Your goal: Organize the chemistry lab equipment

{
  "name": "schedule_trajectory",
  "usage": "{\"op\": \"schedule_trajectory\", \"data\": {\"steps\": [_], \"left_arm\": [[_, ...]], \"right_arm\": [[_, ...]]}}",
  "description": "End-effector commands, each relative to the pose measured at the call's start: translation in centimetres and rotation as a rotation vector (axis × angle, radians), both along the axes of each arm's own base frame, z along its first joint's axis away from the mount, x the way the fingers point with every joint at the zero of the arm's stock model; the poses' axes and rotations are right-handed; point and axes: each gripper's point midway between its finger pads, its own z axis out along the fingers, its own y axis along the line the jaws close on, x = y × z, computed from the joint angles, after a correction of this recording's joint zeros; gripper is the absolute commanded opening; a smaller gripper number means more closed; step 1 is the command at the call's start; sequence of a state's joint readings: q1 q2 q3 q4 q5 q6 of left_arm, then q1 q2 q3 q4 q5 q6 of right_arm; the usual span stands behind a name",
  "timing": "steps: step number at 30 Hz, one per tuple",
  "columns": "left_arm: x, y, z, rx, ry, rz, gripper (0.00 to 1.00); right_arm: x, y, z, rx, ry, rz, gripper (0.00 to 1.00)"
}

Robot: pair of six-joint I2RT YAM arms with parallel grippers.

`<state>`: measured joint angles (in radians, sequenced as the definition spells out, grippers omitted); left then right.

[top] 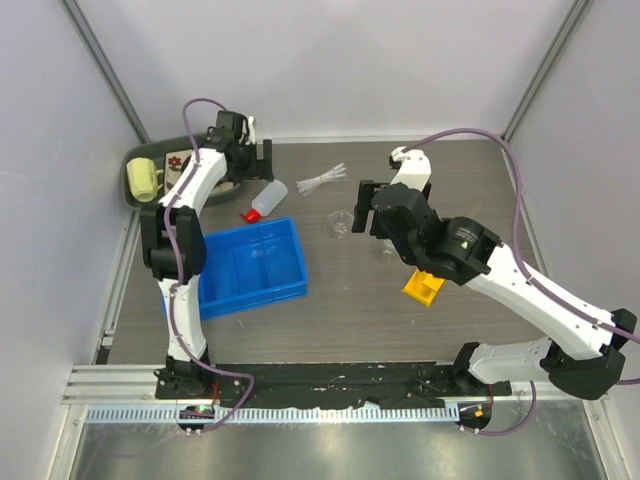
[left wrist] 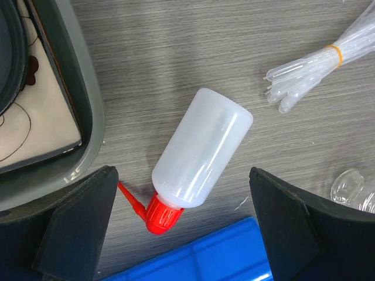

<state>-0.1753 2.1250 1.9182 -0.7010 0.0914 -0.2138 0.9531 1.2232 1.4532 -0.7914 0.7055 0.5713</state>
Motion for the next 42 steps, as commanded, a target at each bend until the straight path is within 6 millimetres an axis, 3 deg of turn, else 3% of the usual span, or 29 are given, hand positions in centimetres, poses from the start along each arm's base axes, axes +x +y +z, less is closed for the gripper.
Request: {"op": "schedule_trajectory", "data": {"steps": [1, 9, 18, 22, 31, 38, 42], "left_arm": [[0.3, -1.1, 0.7, -0.027, -0.043, -0.112, 1.00], [-1.0, -1.2, -3.0, -0.007, 0.019, -0.171, 1.00], [-1.6, -1.7, -5.6, 0.070, 0.060, -0.193, 1.00], [-2.2, -1.7, -8.2, 0.139, 0.113, -0.196, 1.00], [-2.8, -1.0, -10.1, 0.184, 0.157, -0.150, 0.98], [-2.2, -0.4, -8.8, 0.212, 0.124, -0.110, 0.75], [-2.2, -0.4, -8.4, 0.203, 0.116, -0.103, 0.51]], "right_arm": [[-0.1, 1.1, -0.3, 0.043, 0.008, 0.022, 0.82], [-0.8, 2.1, -1.9, 0.032, 0.042, 0.073, 0.82], [-1.8, 3.1, -2.6, 0.055, 0.057, 0.115, 0.82], [-2.2, 3.0, -3.0, 0.050, 0.064, 0.119, 0.82], [-2.9, 2.4, -3.5, 0.058, 0.070, 0.121, 0.82], [-3.5, 2.6, -3.6, 0.074, 0.069, 0.125, 0.82], [-4.0, 2.8, -3.6, 0.076, 0.066, 0.131, 0.82]]}}
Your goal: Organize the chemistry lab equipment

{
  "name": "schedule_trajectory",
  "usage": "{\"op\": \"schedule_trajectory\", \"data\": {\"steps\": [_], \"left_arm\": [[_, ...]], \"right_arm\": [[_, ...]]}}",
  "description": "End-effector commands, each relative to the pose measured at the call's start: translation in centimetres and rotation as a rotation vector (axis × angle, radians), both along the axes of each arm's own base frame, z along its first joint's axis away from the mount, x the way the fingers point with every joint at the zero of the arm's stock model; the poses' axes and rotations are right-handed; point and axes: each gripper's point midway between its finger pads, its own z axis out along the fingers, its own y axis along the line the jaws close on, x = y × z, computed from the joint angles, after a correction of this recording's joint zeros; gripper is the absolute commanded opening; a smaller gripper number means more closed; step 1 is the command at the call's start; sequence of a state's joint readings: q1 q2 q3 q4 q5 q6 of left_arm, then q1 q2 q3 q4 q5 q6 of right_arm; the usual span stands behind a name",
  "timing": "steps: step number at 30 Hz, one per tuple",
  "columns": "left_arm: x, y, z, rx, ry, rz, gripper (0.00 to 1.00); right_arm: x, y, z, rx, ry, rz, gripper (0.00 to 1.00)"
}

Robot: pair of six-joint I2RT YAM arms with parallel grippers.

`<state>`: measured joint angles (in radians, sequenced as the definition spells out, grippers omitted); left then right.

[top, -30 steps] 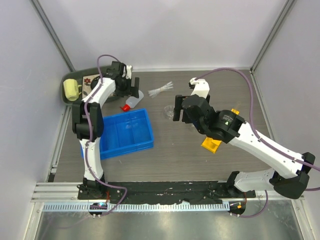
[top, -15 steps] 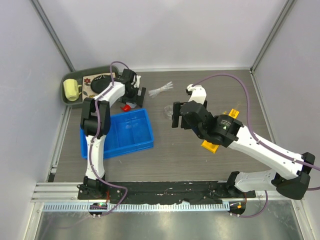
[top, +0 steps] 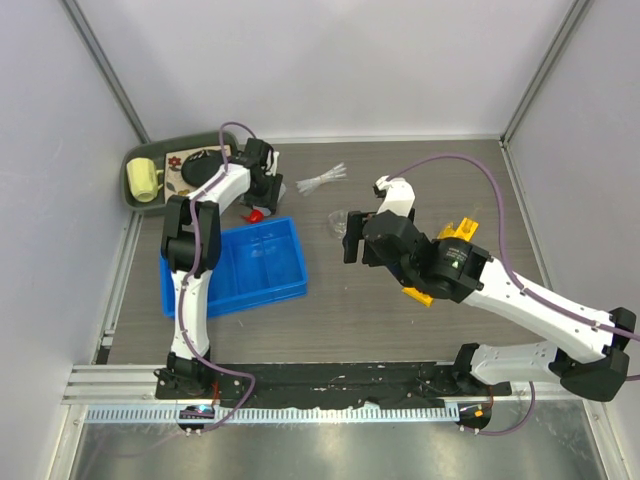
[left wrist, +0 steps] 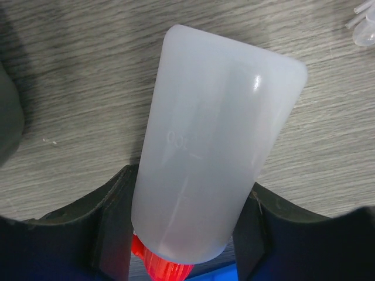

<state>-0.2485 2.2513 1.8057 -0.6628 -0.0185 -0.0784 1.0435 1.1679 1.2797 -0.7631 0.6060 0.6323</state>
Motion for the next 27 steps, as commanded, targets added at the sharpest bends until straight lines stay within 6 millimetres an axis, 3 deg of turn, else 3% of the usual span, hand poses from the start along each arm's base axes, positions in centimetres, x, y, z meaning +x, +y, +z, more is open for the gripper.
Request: {"op": "schedule_trajectory", "data": {"steps": [1, 6, 9, 13, 14, 21, 25, 27], "left_arm": [[0.4, 0.3, 1.7, 0.001, -0.041, 0.022, 0.50], [0.8, 0.7, 3.8, 0.007, -0.082, 0.035, 0.45], [1.3, 0.6, 6.5, 0.001, -0.119, 0.046, 0.43], [2.5, 0.4, 11.9, -0.028, -0.214, 0.070, 0.40], [3.0, 0.3, 14.0, -0.040, -0.258, 0.077, 0.40], [2.5, 1.1, 21.3, -0.059, -0.391, 0.125, 0.38], [1.2, 1.2, 23.0, -0.095, -0.398, 0.165, 0.38], [-0.1, 1.4, 22.4, -0.107, -0.355, 0.209, 0.38]], "right_arm": [[-0.4, 0.4, 1.7, 0.070, -0.038, -0.010, 0.82], [-1.0, 0.4, 2.2, 0.067, -0.044, -0.009, 0.82], [-1.3, 0.1, 2.6, 0.081, -0.055, -0.019, 0.81], [-1.5, -0.2, 3.1, 0.092, -0.061, -0.022, 0.81], [-1.6, -0.2, 3.2, 0.094, -0.062, -0.021, 0.81], [-2.0, -0.3, 3.2, 0.098, -0.061, -0.021, 0.81], [-2.2, -0.5, 3.2, 0.098, -0.061, -0.019, 0.81], [-2.3, -0.6, 3.2, 0.097, -0.061, -0.019, 0.81]]}}
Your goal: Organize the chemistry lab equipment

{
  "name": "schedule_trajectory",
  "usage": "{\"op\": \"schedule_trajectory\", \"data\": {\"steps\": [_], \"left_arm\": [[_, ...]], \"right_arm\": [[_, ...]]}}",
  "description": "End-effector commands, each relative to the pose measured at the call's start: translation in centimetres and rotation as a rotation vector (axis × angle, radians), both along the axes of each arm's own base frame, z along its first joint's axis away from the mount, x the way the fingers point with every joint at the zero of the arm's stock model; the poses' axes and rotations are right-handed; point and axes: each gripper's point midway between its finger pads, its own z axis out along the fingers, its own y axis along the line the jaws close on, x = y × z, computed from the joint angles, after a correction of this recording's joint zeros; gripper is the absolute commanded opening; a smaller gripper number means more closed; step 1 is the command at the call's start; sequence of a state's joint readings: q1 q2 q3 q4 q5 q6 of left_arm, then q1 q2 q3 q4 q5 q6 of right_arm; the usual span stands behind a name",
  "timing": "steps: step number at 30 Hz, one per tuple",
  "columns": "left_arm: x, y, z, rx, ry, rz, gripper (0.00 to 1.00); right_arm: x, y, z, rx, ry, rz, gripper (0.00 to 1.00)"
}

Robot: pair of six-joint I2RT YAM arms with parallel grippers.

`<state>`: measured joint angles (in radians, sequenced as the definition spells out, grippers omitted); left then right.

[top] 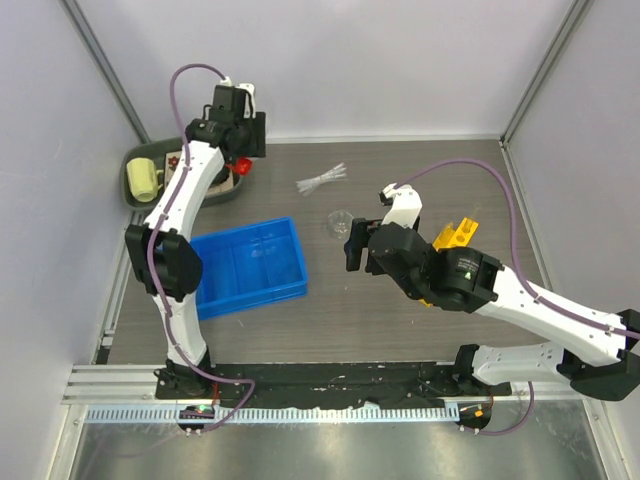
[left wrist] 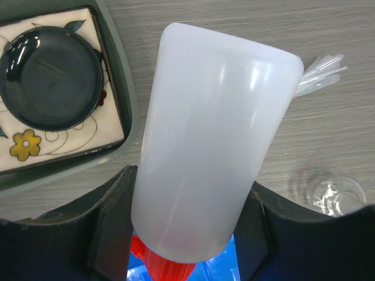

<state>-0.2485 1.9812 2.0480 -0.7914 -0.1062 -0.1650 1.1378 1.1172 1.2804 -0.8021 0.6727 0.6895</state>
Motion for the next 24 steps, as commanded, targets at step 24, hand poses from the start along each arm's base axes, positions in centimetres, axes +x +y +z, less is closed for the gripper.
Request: {"op": "schedule_trajectory", "data": {"steps": [24], "left_arm": [[-22.3, -4.1, -7.3, -0.024, 0.256, 0.386, 0.42]], "right_arm": [[-5.0, 1.7, -0.7, 0.050, -0.012, 0.021, 0.80]]}}
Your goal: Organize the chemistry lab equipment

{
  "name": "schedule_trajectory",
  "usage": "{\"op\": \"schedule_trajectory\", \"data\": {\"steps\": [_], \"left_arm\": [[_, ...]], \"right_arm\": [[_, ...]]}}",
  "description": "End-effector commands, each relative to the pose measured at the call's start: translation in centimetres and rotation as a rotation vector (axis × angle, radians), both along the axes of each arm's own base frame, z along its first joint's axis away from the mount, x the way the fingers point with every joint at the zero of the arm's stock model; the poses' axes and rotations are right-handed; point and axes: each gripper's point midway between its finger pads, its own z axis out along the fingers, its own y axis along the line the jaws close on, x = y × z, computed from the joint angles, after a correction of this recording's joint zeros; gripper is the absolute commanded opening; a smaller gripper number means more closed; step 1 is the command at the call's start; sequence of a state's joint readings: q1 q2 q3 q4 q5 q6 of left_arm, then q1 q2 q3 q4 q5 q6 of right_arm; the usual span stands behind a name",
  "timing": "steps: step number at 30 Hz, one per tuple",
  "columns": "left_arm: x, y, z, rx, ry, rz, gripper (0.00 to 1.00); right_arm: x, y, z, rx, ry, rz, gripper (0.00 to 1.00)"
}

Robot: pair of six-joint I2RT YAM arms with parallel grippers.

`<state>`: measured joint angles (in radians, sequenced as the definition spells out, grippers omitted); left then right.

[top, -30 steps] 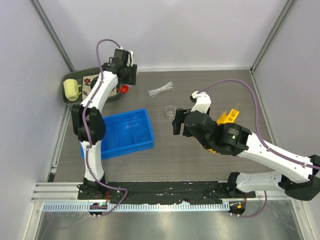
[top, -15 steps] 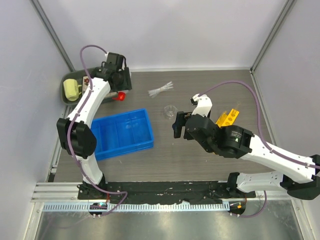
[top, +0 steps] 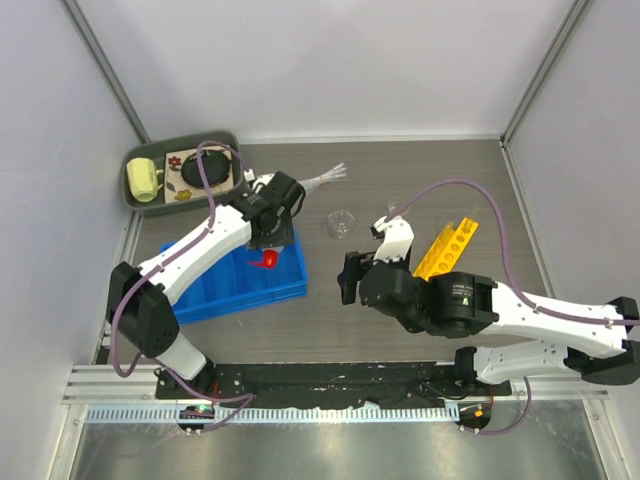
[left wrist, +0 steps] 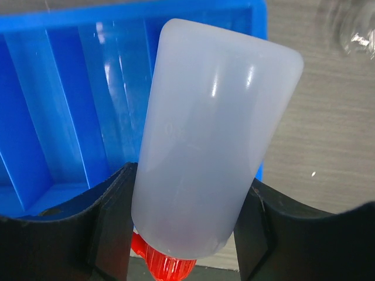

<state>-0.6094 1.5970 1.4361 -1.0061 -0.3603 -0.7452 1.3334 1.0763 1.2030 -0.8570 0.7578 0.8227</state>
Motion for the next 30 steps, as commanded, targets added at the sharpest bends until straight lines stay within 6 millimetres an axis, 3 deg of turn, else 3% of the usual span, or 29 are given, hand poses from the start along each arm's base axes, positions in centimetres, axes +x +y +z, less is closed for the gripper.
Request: {"op": "schedule_trajectory", "data": {"steps": [1, 9, 20, 30], "left_arm": [[-1.8, 1.3, 0.4, 0.010, -0.066, 0.151, 0.43], [-3.2, 1.1, -1.8, 0.030, -0.061, 0.239, 0.44], [-3.5, -0.7, -6.0, 0.097, 0.028, 0.283, 0.45], [-1.8, -2.6, -6.0, 0.073, 0.002, 0.224, 0.52]], "right_arm": [[-1.4, 1.3, 1.9, 0.053, -0.043, -0.017, 0.80], [-3.9, 3.4, 1.8, 0.003, -0.080, 0.001, 0.80], [-4.3, 2.9, 1.7, 0.005, -0.088, -0.010, 0.80], [-4.2, 2.3, 0.7, -0.011, -0.087, -0.020, 0.80]]}}
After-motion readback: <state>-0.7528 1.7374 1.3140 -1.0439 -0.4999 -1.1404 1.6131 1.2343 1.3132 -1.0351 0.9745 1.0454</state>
